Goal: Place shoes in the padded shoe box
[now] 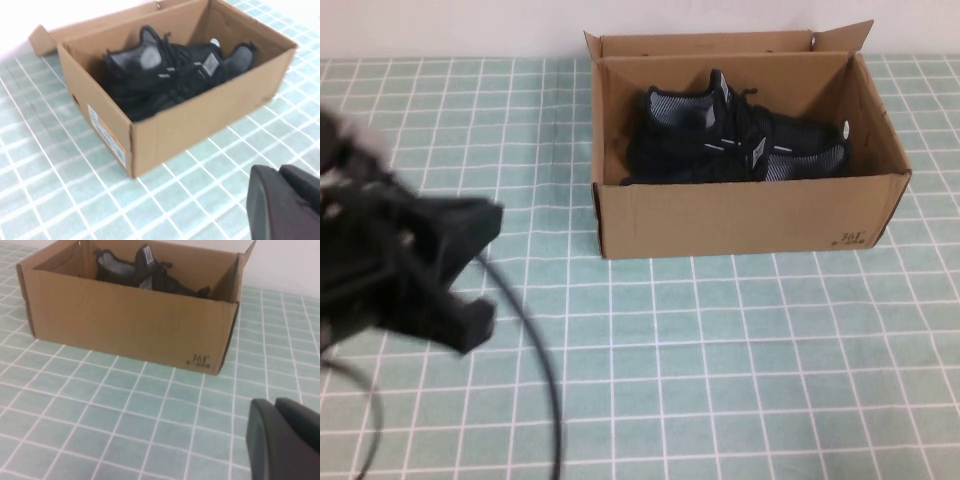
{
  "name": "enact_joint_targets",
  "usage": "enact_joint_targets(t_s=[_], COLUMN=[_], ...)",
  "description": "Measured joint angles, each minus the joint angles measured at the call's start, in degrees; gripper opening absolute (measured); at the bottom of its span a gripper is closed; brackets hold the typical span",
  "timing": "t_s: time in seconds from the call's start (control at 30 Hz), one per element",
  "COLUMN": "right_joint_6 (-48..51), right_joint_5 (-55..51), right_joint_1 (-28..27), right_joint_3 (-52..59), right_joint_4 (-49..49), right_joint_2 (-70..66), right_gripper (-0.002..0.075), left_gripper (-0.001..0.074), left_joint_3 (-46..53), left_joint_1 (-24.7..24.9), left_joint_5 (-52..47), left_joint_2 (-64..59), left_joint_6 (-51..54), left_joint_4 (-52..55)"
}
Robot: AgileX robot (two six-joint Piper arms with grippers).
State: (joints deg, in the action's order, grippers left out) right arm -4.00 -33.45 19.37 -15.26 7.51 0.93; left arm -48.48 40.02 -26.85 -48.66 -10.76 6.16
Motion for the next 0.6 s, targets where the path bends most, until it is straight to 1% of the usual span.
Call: enact_joint_targets(t_s=[0.17,0.3,0.43,0.6], right_joint_6=[0.0,0.0,0.0,0.0], right_joint_5=[2.0,2.3,2.3,2.3], right_joint_1=[0.0,0.0,0.0,0.0], right_joint_3=[0.0,0.1,0.1,0.1], right_joint_4=[0.2,0.3,0.4,0.4], right_joint_2=[0.0,0.0,0.0,0.0], right_gripper=[-0.0009,-0.0009,-0.0009,-0.0009], left_gripper=[-0.0001,-0.0001,-0.0001,-0.0001], left_joint_3=[2.1,4.4,9.3,13.9], left_joint_1=[0.0,0.0,0.0,0.0], left_joint_5=[-4.1,-5.1,-1.7,4.9], left_joint_2=[9.0,17.2,22.5,23.5], left_joint_6=[1.3,1.8,1.8,1.8], left_joint_4=[-2.6,-2.9,-3.6,-5.2])
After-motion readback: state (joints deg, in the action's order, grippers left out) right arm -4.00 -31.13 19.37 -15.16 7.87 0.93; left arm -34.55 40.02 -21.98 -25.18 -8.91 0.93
